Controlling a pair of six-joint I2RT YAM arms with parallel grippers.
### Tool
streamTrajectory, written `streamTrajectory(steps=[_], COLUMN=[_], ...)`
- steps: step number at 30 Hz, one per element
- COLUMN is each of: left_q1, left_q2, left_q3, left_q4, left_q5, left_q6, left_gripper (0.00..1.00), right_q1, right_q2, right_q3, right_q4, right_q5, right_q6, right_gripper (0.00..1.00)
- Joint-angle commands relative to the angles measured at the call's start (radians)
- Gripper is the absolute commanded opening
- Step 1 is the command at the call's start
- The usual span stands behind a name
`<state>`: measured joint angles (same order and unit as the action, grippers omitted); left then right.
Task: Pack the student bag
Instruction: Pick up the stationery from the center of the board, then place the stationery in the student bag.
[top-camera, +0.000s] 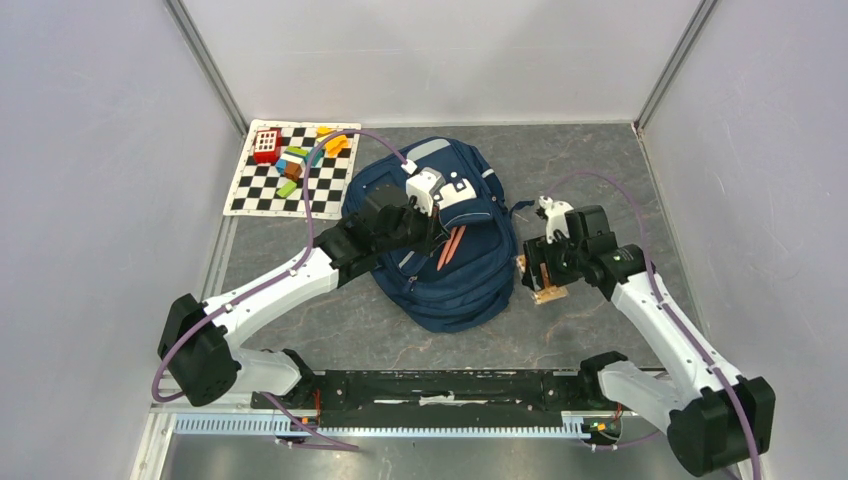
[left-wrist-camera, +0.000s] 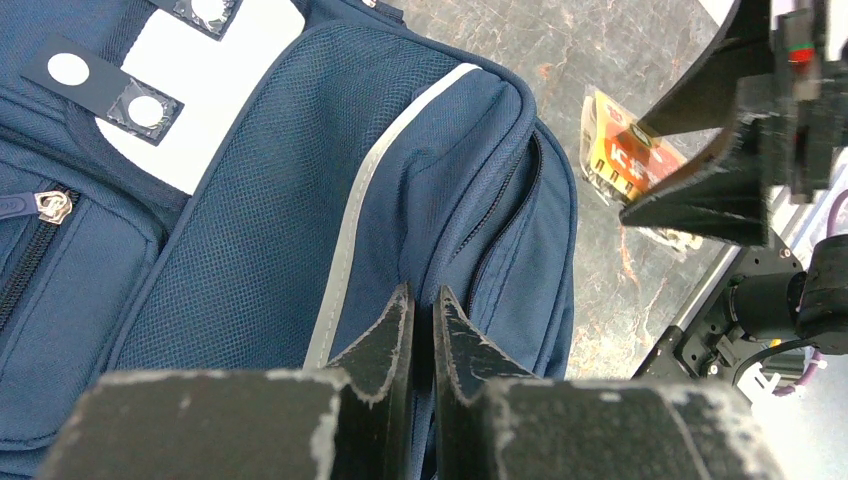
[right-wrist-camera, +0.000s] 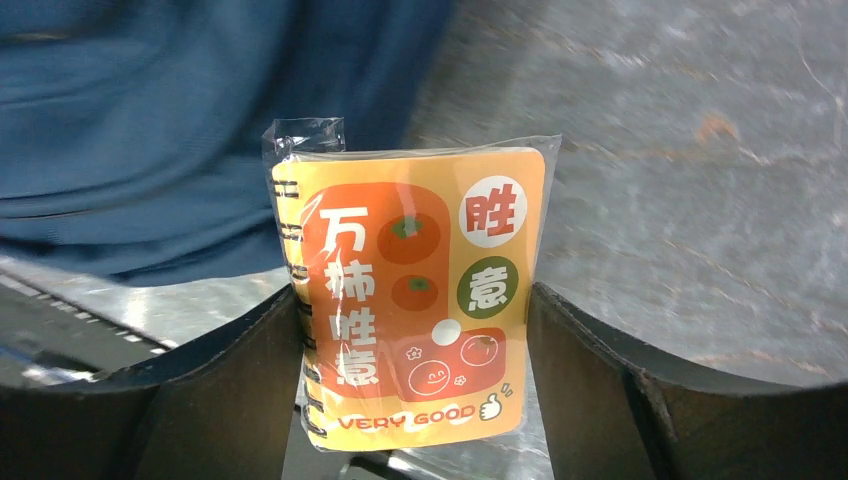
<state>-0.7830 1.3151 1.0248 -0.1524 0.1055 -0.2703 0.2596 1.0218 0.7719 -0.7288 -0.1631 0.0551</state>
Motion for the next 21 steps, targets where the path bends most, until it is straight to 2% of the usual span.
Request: streamTrajectory(steps=[1, 6, 11, 18, 21], left_q1=[-0.001, -0.001, -0.001, -0.001, -0.001], left_q2=[-0.033, -0.035, -0.037, -0.051, -0.048], left_q3=[0.031, 0.028, 0.029, 0.024, 0.024], left_q4=[0.079, 0.085, 0.090, 0.096, 0.099], left_q5=[-0.021, -0.011, 0.003, 0.002, 0.011], left_q6=[0.022, 0.027, 0.026, 0.029, 0.027], left_gripper=[0.02, 0.02, 0.02, 0.02, 0.02], right_q1=[0.113, 0.297, 0.466, 0.521, 0.536], right_q2=[-0.026, 0.028, 0.148, 0.326, 0.363], right_q3=[0.106, 0.234, 0.331, 0.406, 0.406], right_q4=[-0.003, 0.021, 0.046, 0.095, 0.174], right_q5=[-0.059, 0.026, 0.129, 0.310, 0.370], right_q6=[0.116, 0.192, 0.218, 0.229, 0.229], right_gripper=[0.53, 0.53, 0.54, 0.55, 0.56])
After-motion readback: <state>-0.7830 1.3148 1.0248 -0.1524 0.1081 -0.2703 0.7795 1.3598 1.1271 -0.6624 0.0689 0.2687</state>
